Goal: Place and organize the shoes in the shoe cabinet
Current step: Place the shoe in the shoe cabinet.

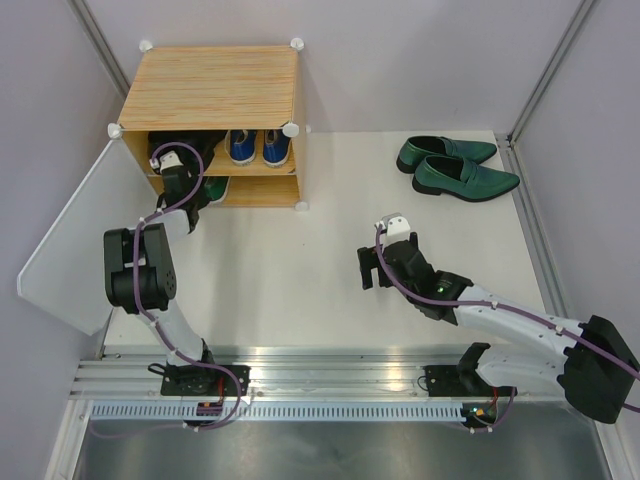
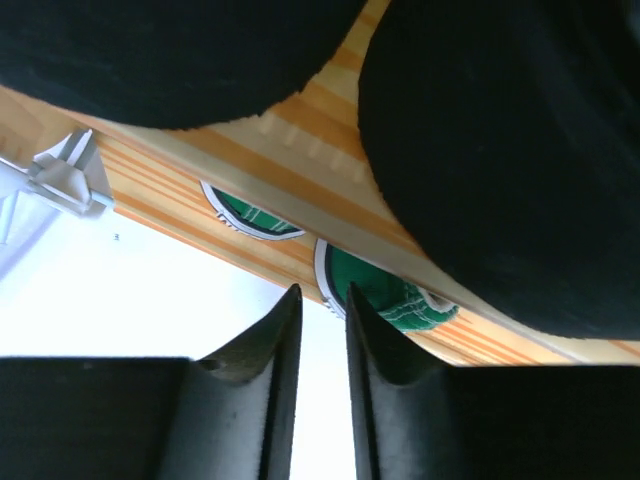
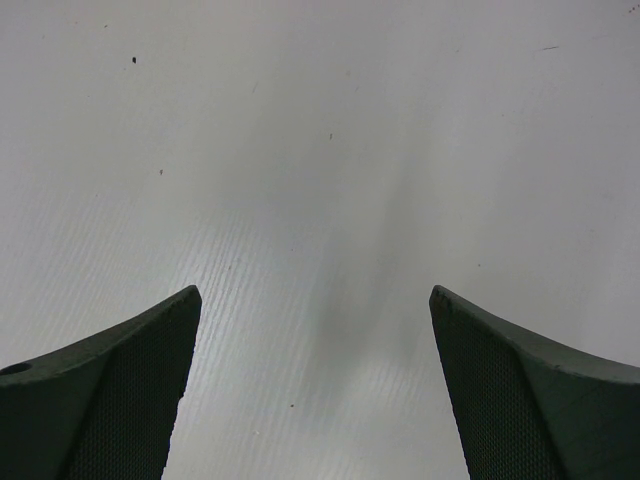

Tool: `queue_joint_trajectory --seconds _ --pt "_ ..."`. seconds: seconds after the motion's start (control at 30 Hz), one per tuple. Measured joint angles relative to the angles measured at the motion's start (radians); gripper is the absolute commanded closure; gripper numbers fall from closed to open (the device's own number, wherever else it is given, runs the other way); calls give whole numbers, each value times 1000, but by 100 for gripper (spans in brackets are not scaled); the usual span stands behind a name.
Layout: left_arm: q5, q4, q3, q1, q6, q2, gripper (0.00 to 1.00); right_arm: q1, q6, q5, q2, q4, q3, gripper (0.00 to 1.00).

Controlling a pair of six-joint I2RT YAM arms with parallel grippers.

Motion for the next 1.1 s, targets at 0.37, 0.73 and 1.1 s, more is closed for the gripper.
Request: queue_joint_trajectory --seconds 0.37,0.73,1.1 --pt "7 -7 -5 3 2 -6 64 0 0 -8 -35 0 0 2" --pt "13 -48 25 14 -14 4 68 0 0 -8 -35 0 0 2" --pt "-27 -79 60 24 -73 22 74 0 0 -8 -14 0 0 2"
